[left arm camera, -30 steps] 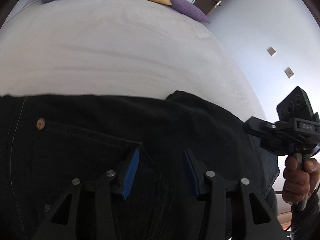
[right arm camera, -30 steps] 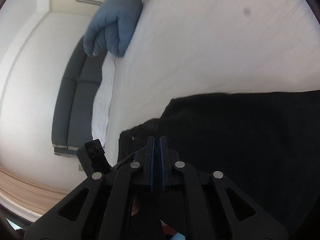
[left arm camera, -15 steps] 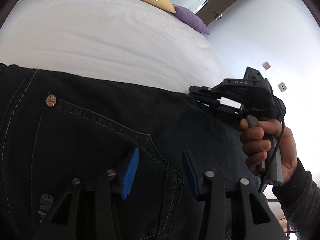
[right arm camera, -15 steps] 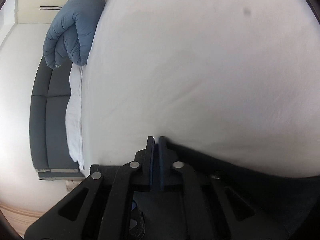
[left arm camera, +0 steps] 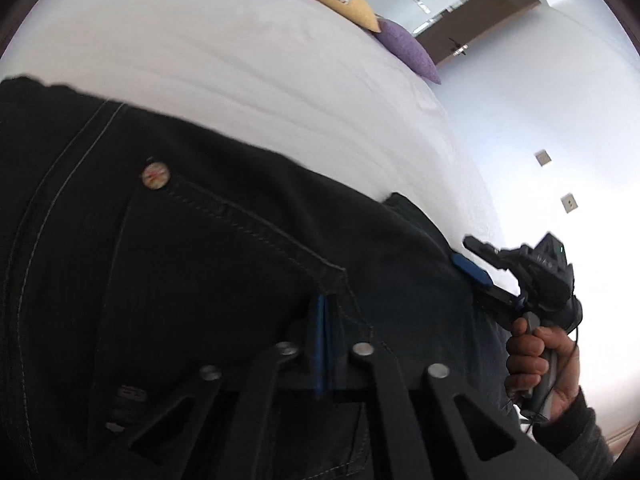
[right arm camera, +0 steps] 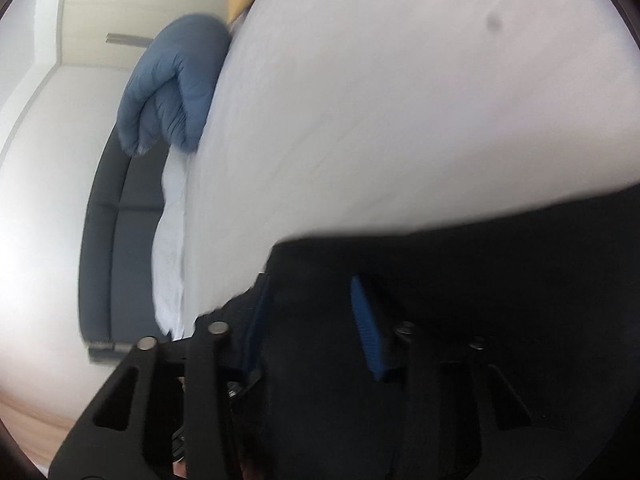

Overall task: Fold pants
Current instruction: 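Smooth the folded jeans with the left tool while the right tool holds the hem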

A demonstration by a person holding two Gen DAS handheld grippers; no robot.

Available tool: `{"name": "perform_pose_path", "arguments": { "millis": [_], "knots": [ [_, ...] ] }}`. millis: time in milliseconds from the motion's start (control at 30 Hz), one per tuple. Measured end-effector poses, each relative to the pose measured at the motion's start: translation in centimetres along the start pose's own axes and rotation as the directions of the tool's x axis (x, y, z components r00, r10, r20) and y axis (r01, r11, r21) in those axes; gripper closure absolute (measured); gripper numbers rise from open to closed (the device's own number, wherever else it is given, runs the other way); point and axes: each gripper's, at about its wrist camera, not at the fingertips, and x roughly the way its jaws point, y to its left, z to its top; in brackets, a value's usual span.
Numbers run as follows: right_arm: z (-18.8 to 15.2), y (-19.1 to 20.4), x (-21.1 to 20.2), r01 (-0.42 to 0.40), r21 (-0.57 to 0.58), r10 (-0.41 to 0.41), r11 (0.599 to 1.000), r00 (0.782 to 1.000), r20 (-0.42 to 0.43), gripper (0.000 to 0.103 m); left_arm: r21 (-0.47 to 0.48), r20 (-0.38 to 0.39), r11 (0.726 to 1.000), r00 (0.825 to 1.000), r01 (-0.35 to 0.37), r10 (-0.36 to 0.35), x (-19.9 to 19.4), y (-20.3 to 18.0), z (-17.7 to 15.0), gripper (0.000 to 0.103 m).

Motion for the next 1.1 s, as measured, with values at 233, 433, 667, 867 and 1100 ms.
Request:
{"name": "perform_pose_path", "arguments": {
  "millis": [233, 433, 667, 867, 1100],
  "knots": [
    [-2.9, -0.7, -8.0, -0.106, -0.022, 0.107, 0.994, 0.993, 0.058, 0.087, 0.057, 0.020, 0.994, 0.996, 0.089, -0.090, -1.6, -4.2, -0.9, 0.103],
    [-13.8, 0.8, -2.8, -0.186, -0.054, 0.175, 0.981, 0.971, -0.164, 0.087, 0.208, -0.100, 0.977, 0.995, 0.044, -0.024, 2.7, -9.0, -5.0, 0.103],
    [-12.1, -6.7, -8.6, -0.148, 0.092, 0.141, 0.985, 0.987, 0.072, 0.103, 0.211, -0.069, 0.977, 0.997, -0.009, 0.024, 1.8, -5.8, -5.1, 0.101],
    [-9.2, -15.3, -19.6, -0.089, 0.283, -0.035, 0.955, 0.913, 0.406, 0.103, 0.165, -0.065, 0.986, 0.998, 0.029, -0.018, 0.5, -3.6, -5.2, 0.098],
    [-7.6, -13.4, -26.6, -0.048, 0.388, -0.203, 0.920, 0.790, 0.578, 0.097, 0.208, -0.044, 0.977, 0.997, -0.050, 0.060, -0.8, -5.0, -5.2, 0.099]
  ]
}}
